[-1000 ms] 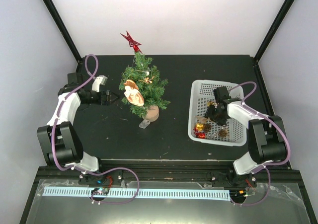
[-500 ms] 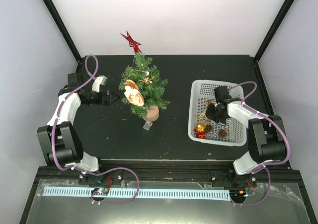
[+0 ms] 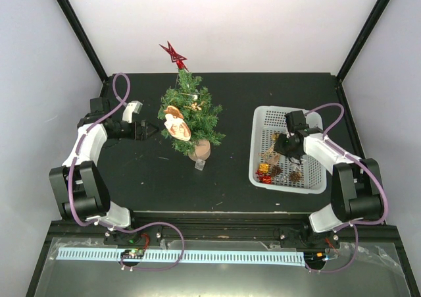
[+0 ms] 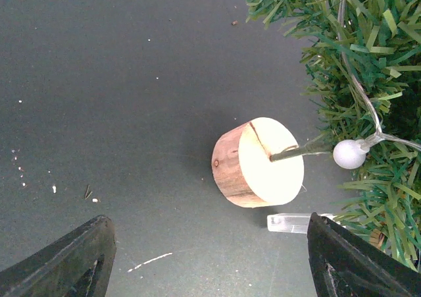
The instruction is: Decorate the small christmas tree
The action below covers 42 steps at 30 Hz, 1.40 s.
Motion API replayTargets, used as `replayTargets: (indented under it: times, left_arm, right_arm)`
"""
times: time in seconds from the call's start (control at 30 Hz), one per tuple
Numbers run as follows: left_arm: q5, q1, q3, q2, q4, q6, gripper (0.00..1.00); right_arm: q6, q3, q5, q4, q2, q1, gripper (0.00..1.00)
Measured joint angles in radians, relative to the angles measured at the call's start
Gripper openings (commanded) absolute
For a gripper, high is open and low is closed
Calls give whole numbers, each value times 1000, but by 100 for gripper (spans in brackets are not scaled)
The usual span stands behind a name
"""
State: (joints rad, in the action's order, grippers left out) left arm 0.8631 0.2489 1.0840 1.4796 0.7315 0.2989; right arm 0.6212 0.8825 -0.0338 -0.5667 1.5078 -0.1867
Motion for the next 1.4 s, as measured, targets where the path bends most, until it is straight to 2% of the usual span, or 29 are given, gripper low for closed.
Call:
replayTargets:
  times: [0.17, 0.27, 0.3, 0.5, 0.7, 0.83, 1.1, 1.4]
  left_arm:
    - [6, 0, 0, 0, 0, 0, 80]
    - [8, 0, 0, 0, 0, 0, 80]
    - [10, 0, 0, 1, 0, 0, 80]
    - [21, 0, -2, 2, 0, 0, 81]
    - [29, 0, -2, 2, 0, 0, 80]
    - [29, 0, -2, 2, 0, 0, 80]
    - [33, 0, -10, 4, 0, 0, 80]
    - [35, 0, -11, 21, -3, 0, 81]
  right_arm:
    - [-12, 4, 11, 1, 0, 3, 3]
    - [-20, 12, 17, -8, 0, 3, 26]
    - [-24, 18, 24, -14, 0, 3, 30]
    - [-15, 25, 58, -21, 0, 6, 35]
    - [-14, 25, 56, -15, 27, 24, 33]
    - [-14, 25, 49, -5, 59, 28, 29]
    - [-13, 25, 31, 19, 90, 34, 2]
    - [-7, 25, 30, 19, 20, 37, 1]
